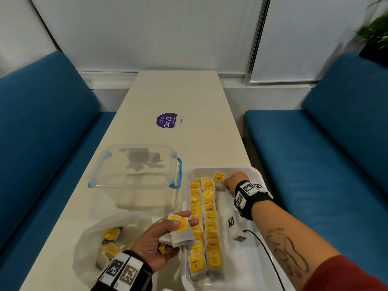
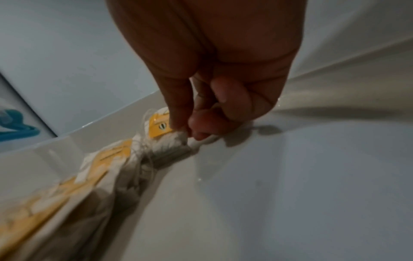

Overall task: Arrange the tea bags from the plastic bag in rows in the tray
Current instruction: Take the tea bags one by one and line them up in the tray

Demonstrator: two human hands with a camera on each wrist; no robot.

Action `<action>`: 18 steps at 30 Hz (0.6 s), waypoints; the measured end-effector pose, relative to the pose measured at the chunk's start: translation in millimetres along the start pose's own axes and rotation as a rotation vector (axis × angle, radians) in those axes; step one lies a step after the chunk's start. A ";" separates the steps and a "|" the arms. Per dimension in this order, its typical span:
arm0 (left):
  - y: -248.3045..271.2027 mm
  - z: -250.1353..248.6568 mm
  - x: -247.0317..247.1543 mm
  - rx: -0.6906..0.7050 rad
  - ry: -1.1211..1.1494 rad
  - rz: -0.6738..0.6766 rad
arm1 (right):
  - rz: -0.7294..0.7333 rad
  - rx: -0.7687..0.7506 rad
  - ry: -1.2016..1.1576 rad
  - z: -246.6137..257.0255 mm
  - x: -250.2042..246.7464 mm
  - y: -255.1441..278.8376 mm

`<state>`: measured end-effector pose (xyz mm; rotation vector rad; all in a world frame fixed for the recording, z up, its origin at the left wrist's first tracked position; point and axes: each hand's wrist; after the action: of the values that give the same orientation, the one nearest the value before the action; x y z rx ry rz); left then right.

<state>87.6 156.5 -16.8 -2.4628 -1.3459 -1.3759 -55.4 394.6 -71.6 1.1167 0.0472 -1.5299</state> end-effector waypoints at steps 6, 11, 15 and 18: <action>-13.9 -3.7 -10.7 -0.005 -0.077 -0.187 | -0.057 -0.279 -0.109 15.8 -21.3 58.2; -20.1 -0.6 -11.1 0.001 -0.140 -0.184 | 0.519 -0.557 -0.242 31.5 -17.3 147.8; -22.9 4.6 -8.8 0.013 -0.248 -0.139 | 0.467 -0.607 0.036 29.1 0.7 169.6; -19.6 4.7 -4.0 0.009 -0.299 -0.025 | 0.455 -0.555 -0.008 20.6 5.6 176.3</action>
<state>76.4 168.1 -29.6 -2.7388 -1.4318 -1.0322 71.4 322.4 29.7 0.6196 0.1879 -1.0214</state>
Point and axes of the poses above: each hand's wrist, its own y-axis away from the middle knuckle, its own x-axis out of the palm, z = x × y, and after that the axes turned 7 degrees about -y, right-handed
